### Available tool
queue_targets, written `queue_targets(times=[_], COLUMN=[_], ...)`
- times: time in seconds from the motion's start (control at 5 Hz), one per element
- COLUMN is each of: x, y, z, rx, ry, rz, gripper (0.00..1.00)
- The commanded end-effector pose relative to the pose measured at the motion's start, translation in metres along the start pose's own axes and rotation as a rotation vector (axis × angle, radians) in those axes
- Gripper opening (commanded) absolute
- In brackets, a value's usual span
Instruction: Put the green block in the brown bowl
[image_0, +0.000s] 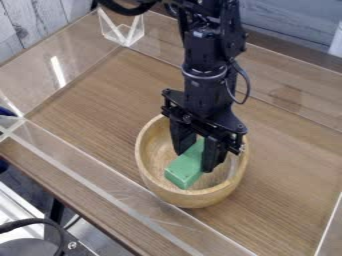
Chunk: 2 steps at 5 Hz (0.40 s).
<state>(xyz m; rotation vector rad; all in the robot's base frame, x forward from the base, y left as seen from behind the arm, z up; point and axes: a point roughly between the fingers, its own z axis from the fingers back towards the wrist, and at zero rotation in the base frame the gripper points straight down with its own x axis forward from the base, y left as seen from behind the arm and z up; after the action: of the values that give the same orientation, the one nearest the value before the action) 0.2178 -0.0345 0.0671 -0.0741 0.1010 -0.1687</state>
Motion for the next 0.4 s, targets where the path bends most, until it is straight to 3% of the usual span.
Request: queue_targets(times=[0.0, 0.2], x=[0.0046, 0.004], y=[0.0023, 0.0034], z=[0.0099, 0.0168], rx=[-0.003, -0.006], ry=[-0.029, -0.039], rz=[0.008, 0.013], gripper=[1.0, 1.0])
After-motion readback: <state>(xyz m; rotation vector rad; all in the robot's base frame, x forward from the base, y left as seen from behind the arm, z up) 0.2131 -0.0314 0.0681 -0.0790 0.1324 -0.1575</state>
